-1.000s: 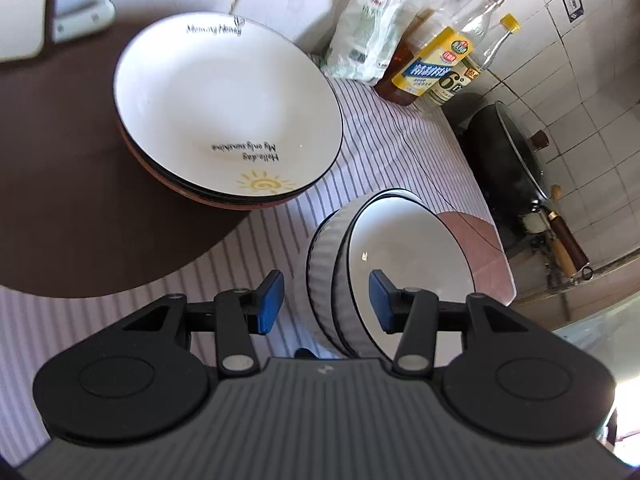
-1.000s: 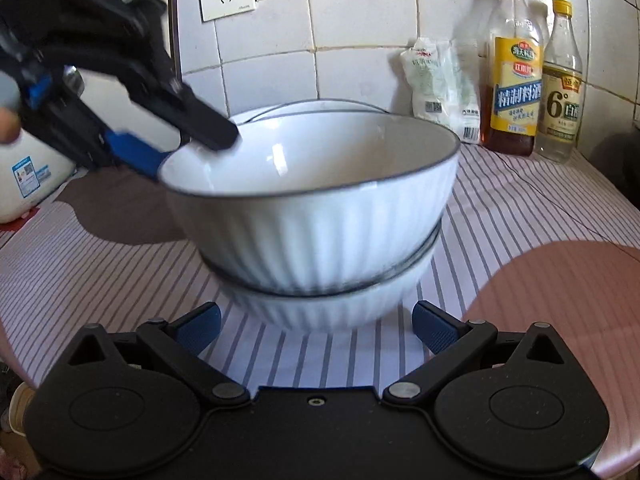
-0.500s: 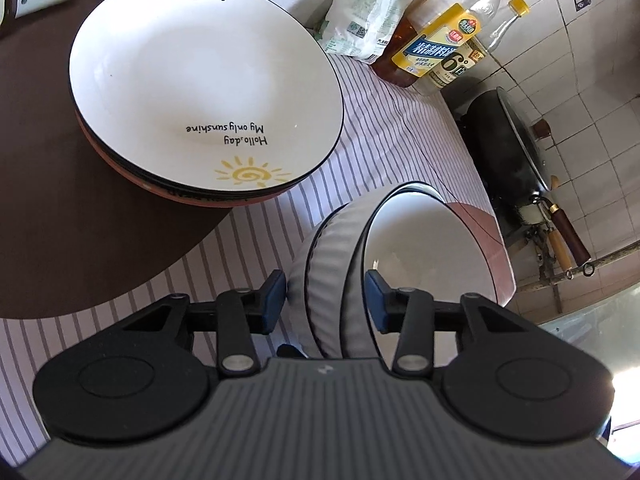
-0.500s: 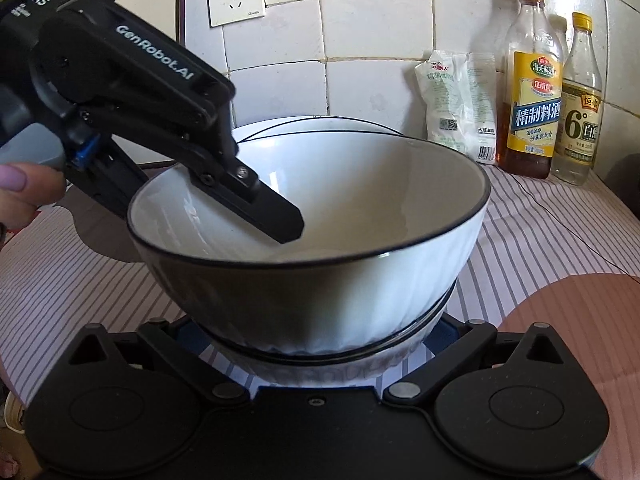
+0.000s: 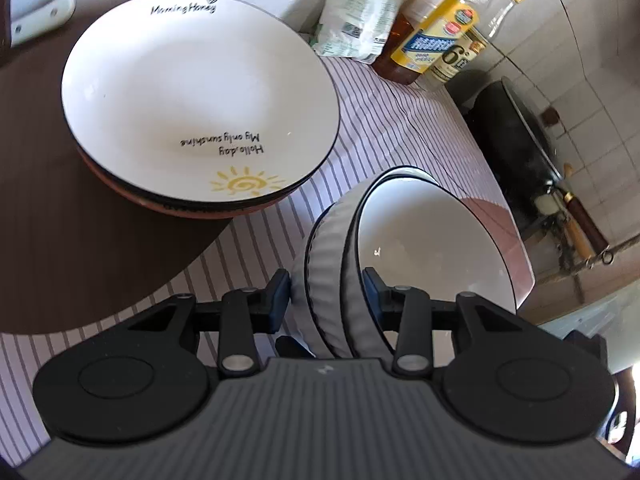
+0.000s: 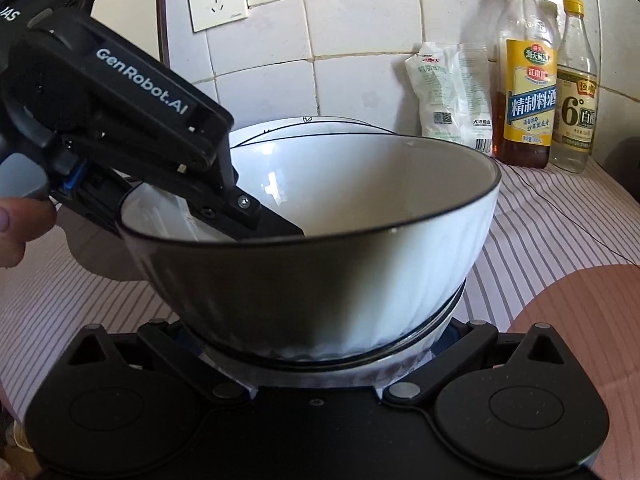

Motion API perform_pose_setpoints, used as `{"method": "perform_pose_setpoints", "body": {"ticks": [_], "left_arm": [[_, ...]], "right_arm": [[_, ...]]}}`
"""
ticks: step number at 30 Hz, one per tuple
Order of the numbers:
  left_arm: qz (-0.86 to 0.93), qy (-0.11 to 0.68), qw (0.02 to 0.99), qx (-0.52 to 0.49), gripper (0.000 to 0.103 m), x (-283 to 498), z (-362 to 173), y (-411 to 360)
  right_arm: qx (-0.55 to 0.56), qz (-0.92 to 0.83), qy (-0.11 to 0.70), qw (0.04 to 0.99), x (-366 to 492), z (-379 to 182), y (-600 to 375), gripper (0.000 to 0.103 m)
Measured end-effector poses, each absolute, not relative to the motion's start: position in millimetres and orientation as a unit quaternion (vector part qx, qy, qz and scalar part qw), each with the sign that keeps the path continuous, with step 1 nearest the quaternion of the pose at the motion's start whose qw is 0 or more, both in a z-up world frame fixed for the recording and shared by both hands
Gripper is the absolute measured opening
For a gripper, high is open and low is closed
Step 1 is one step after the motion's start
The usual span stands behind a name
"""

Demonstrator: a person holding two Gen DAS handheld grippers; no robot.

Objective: Organize plates and bowls
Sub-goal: 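Carry the bowl stack onto the Morning Honey plate stack and lower it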

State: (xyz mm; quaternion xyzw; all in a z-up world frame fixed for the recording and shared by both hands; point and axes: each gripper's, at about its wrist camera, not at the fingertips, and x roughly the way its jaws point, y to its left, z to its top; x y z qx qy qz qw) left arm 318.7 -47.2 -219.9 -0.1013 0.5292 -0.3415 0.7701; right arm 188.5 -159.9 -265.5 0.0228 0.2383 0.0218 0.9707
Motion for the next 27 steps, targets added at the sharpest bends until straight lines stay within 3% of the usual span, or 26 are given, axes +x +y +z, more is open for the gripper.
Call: {"method": "perform_pose_setpoints", "body": {"ticks": [10,27], "left_arm": [[-0.354,0.508,0.780,-0.088,0.037,306.6,-206.8,-48.3],[-0.358,0.469,0.801,-0.103,0.037,299.1,-128.1,-25.6]], "right_arm": [[0.011,0.027,0.226,0.974,179.6,-257.0,-161.4,0.103],[-0.029,0.043,0.180,0.982,175.0,-186.4,-150.0,0.103]]}}
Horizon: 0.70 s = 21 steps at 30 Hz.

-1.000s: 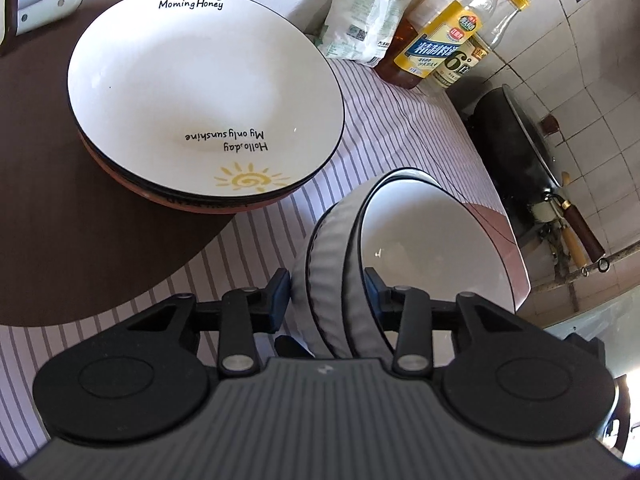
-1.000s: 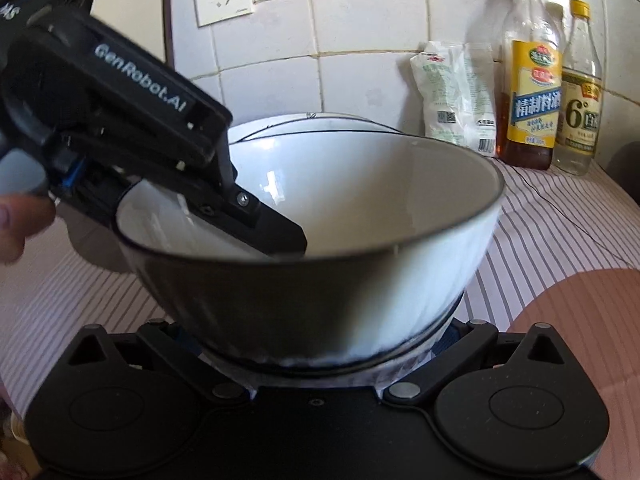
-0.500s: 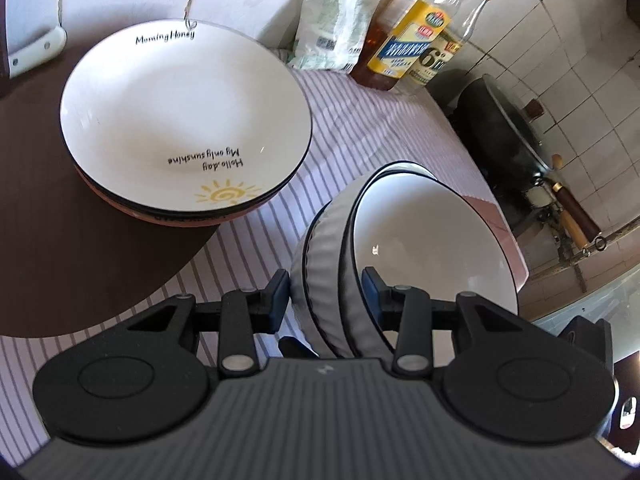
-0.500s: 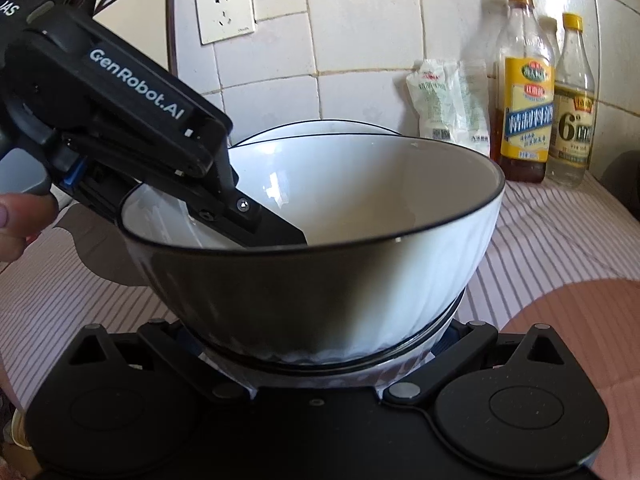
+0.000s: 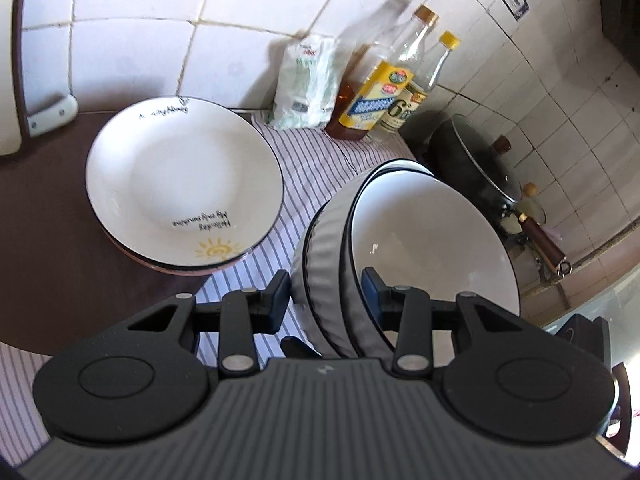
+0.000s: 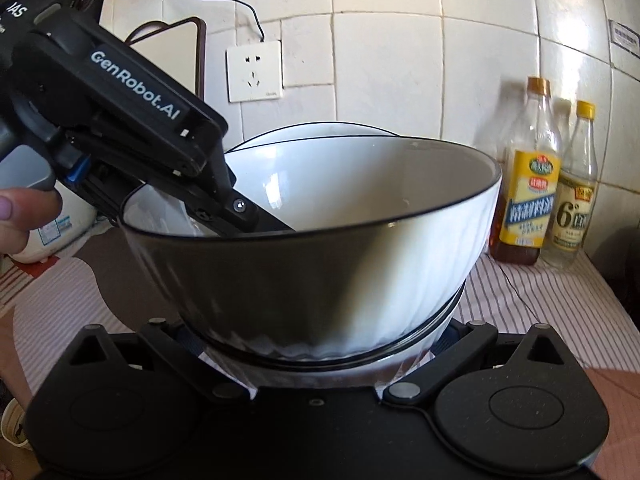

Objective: Organize plates and bowls
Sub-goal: 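Carry the bowl stack onto the Morning Honey plate stack and lower it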

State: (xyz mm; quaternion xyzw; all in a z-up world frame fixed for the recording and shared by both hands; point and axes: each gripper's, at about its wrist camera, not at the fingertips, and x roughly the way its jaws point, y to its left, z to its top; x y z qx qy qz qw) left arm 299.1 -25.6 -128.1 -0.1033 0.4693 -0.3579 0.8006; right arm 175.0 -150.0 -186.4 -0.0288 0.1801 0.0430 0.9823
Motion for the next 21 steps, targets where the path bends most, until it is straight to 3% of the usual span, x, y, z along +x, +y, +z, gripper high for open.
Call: {"method": "perform_pose_setpoints", "body": {"ticks": [21], "left_arm": [[-0.293,0.449,0.835,-0.126,0.037,396.6,-118.5,22.4]], "right_arm": [[-0.043,0.110,0.167,0.979,296.5,-167.3,-143.7,0.103]]}}
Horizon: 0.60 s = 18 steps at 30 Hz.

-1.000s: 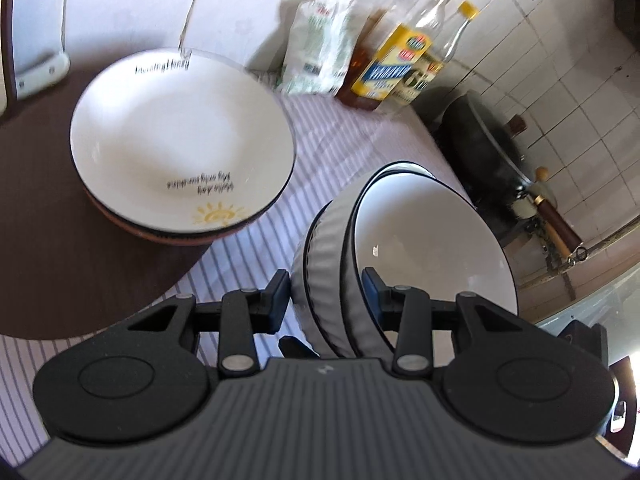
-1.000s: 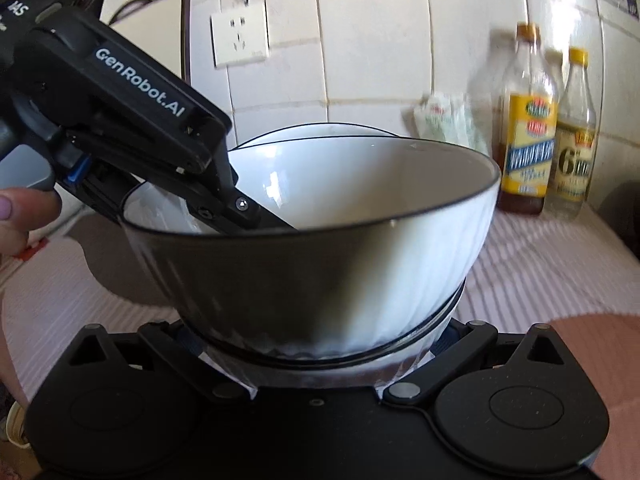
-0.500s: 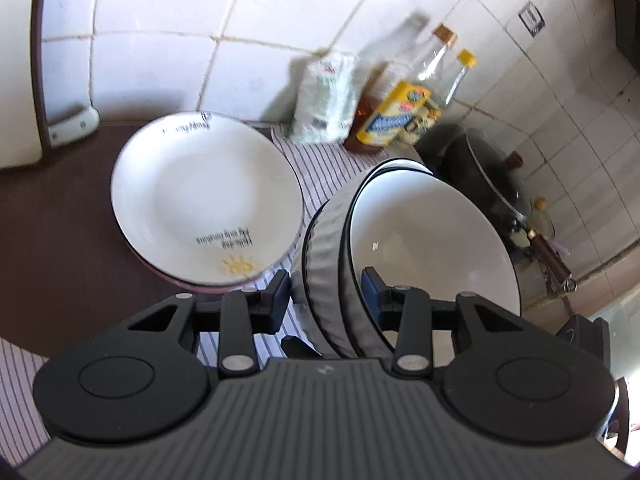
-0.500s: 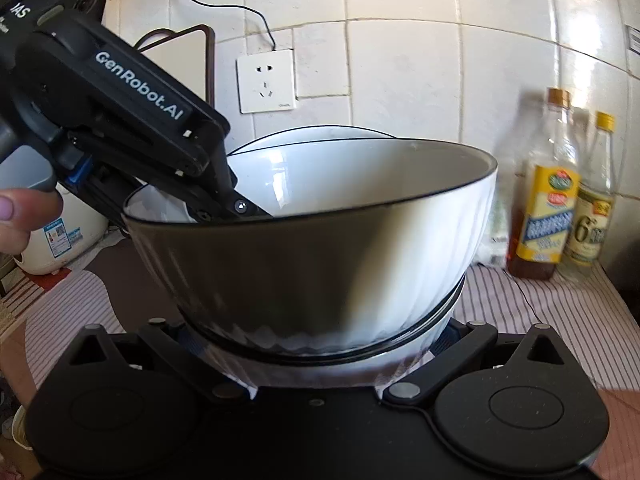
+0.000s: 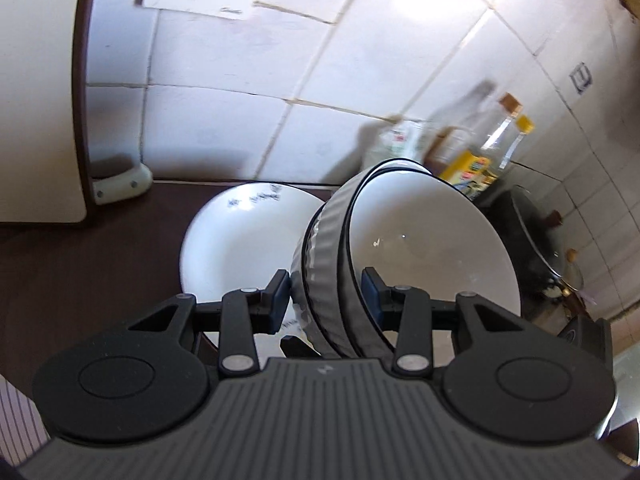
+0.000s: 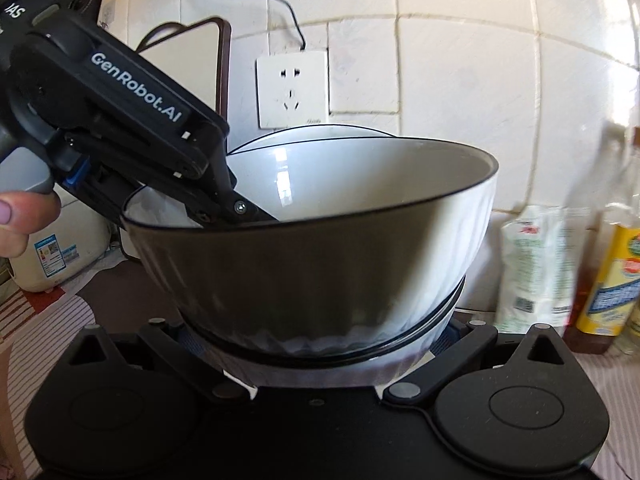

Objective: Organize plates and bowls
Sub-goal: 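Carry the bowl stack onto the Morning Honey plate stack and lower it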

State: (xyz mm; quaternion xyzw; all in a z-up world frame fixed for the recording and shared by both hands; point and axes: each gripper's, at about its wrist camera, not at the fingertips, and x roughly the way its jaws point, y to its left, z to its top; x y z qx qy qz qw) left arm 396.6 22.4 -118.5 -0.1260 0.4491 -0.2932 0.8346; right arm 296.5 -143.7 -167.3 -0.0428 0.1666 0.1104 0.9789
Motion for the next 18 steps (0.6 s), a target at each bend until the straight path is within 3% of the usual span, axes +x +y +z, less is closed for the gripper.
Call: {"method": "perform_pose_setpoints", "body": {"ticks": [18], "left_arm": [[-0.287,0.474,0.818,-0.152,0.037,437.3,-173.4,18.9]], "right_arm": [[-0.053,0.107,0.239,0.964,348.7,-199.1,-139.7,0.103]]}}
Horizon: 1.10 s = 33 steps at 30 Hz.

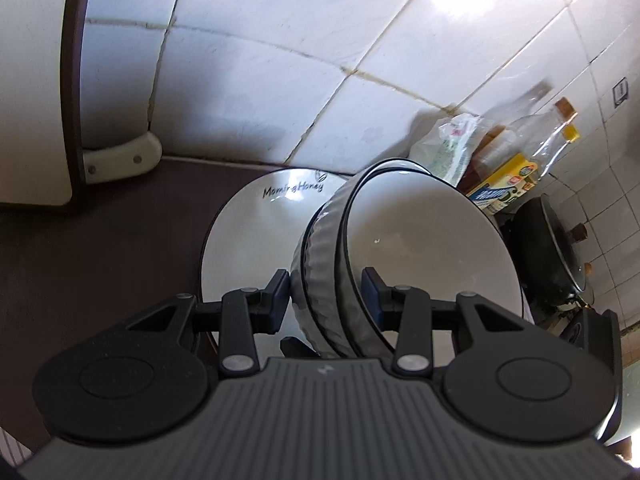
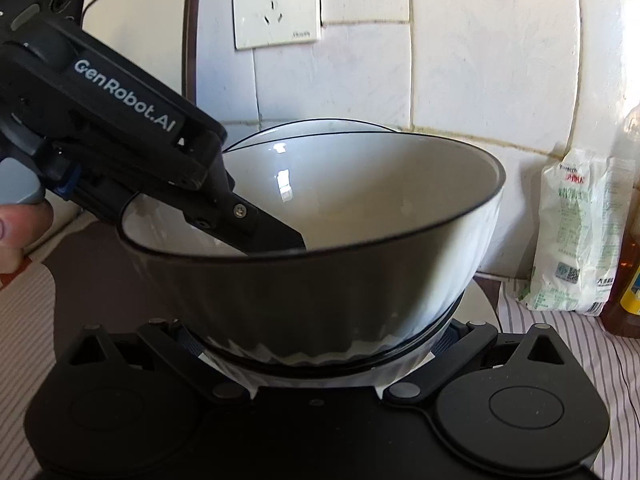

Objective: Organize plates and bowls
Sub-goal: 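Carry the bowl stack onto the Morning Honey plate stack and lower it, then open both grippers and pull back from the bowls on the plates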

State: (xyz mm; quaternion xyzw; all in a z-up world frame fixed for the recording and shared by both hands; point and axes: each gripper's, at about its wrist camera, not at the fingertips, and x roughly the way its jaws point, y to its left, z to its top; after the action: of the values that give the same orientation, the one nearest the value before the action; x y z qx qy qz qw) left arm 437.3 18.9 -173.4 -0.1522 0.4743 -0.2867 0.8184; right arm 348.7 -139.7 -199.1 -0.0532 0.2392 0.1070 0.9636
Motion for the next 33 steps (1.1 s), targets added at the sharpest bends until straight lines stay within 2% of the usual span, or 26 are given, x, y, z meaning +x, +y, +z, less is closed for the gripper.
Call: {"method": "perform_pose_setpoints", "body": {"ticks": [18,21,25,33], "left_arm": [[-0.270,0.460,0.838,-0.111,0.035,432.1,-179.1,4.0],[-0.264,0.456,0.842,-0.111,0.038,431.6,-180.6,2.1],[-0.241,0.452,0.854,-0.092,0.036,430.8,-172.8,-1.9],[-0.218,0.433,0.871,-0.079,0.043,408.2,-146.2,9.0]], "right_arm": [[-0.051,0.082,0.278,0.956,369.7,-214.1,-136.8,0.101],[-0.051,0.070,0.293,0.952,370.0,-215.0,-136.1,0.103],[-0.082,0.048,0.304,0.948,360.2,-208.7,-119.8,0.103],[-0.048,0.019,0.302,0.952,317.7,-197.2,-121.2,0.103]]}}
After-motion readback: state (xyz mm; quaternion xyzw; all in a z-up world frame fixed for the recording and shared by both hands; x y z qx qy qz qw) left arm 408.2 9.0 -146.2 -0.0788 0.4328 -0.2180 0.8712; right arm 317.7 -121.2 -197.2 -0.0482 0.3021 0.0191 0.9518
